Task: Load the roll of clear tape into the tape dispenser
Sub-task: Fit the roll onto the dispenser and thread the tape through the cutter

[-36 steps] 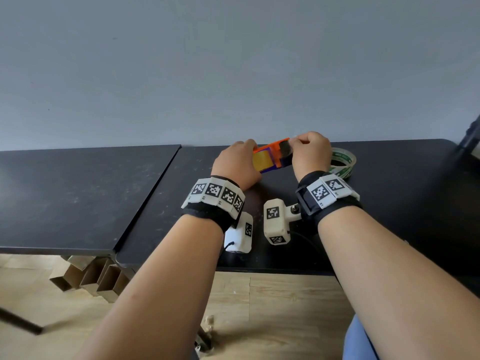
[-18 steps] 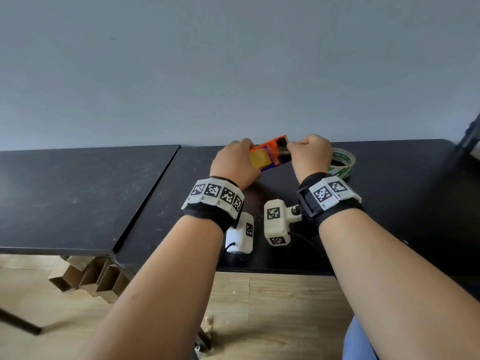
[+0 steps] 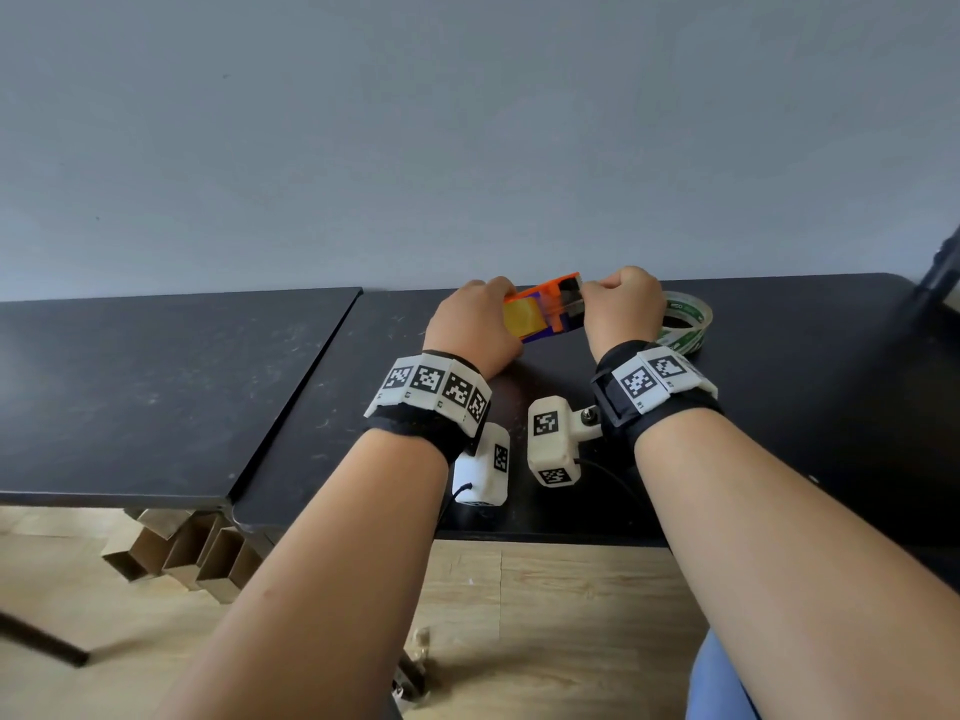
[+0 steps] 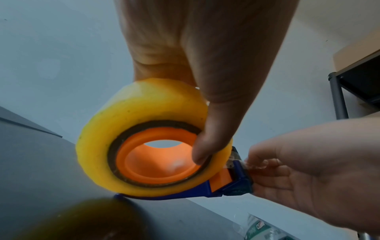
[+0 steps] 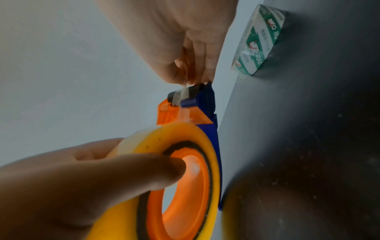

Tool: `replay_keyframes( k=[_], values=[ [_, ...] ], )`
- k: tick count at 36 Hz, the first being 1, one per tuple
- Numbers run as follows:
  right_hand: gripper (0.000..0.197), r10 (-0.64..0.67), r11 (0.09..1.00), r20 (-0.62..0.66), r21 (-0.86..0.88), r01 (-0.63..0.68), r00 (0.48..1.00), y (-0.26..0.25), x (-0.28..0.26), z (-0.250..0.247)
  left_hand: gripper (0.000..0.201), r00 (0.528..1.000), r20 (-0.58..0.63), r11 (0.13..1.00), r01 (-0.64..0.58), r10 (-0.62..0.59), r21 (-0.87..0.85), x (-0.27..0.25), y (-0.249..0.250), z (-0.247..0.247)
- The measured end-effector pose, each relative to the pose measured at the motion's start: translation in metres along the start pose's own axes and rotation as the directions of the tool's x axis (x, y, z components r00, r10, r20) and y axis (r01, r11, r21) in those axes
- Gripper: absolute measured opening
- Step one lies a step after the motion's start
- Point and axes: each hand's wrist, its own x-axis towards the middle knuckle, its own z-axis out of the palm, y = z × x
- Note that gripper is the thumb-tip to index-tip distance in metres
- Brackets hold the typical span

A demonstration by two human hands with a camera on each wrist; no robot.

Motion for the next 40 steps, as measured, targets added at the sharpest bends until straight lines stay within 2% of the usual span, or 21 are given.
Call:
replay_keyframes(
  k=[6, 12, 24, 38, 40],
  values=[
    [0.018, 0.013, 0.999, -0.031, 0.036, -0.011, 0.999, -0.002, 0.001, 0.003, 0.052, 1.0, 0.013, 1.0, 0.001, -0.001, 0.023, 0.0, 0.0, -0.001],
    [0.016, -0.082, 0.988, -0.051, 0.127, 0.088, 0.995, -0.007, 0.0, 0.002, 0.054, 0.999, 0.012, 1.0, 0.029, -0.029, 0.003, 0.001, -0.001, -0.001],
    [0.016, -0.142, 0.962, -0.075, 0.225, 0.155, 0.987, -0.02, -0.005, -0.006, 0.047, 0.997, -0.029, 0.998, 0.068, -0.068, -0.001, 0.005, 0.003, 0.0],
    [0.02, 0.011, 0.923, -0.113, 0.384, 0.034, 0.994, -0.021, -0.005, -0.004, 0.039, 0.996, -0.061, 0.997, 0.064, -0.061, 0.04, 0.009, -0.002, 0.004],
    [0.014, 0.018, 0.914, -0.115, 0.404, 0.03, 0.993, -0.022, -0.006, -0.005, 0.041, 0.996, -0.068, 0.997, 0.062, -0.059, 0.047, 0.009, -0.003, 0.004]
  ],
)
